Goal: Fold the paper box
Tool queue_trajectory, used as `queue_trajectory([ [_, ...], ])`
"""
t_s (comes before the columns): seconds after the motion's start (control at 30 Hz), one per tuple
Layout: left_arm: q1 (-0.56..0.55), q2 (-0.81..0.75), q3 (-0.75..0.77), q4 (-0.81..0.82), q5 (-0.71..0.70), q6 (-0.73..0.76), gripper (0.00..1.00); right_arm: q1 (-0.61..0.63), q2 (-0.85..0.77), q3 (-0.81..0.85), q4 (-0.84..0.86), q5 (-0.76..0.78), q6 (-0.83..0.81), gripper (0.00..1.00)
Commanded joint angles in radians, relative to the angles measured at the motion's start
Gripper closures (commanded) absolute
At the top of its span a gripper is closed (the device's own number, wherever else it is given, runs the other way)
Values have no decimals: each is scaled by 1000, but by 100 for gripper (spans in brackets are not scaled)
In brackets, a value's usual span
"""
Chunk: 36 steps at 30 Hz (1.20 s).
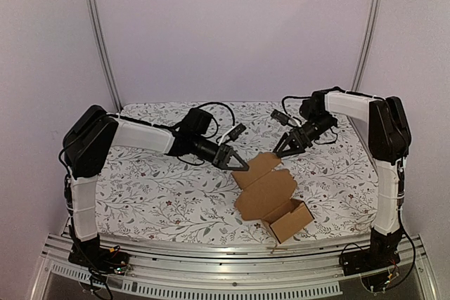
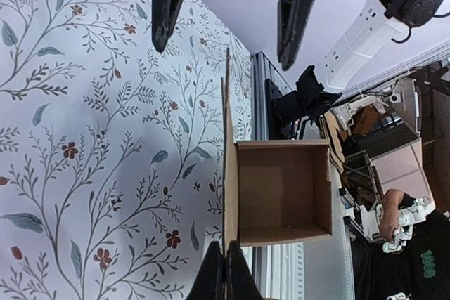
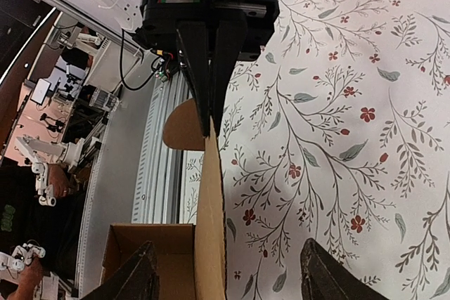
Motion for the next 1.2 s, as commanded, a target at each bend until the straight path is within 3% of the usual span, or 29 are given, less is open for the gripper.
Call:
queue_trajectory([
  [0.0, 16, 7, -34, 134, -1, -92, 99, 25, -8, 2, -423, -19, 11, 30],
  [0.1, 18, 6, -45, 151, -17, -109, 99, 29, -18, -13, -340, 1, 104, 35],
  [0.27, 23, 16, -51, 154, -55, -133, 99, 35, -65, -63, -161, 61, 277, 68],
  [0.4, 23, 22, -53, 163, -61, -147, 99, 38, -117, -106, -26, 129, 401, 81],
  [0.53, 23, 29, -57, 176, -63, -163, 99, 49, -147, -122, 55, 185, 474, 88],
  [0.83, 21, 34, -86, 242, -38, -200, 98, 90, -169, -93, 170, 296, 566, 69],
  [1.17, 19, 23, -131, 331, -40, -254, 98, 71, -150, -33, 166, 354, 507, 47],
])
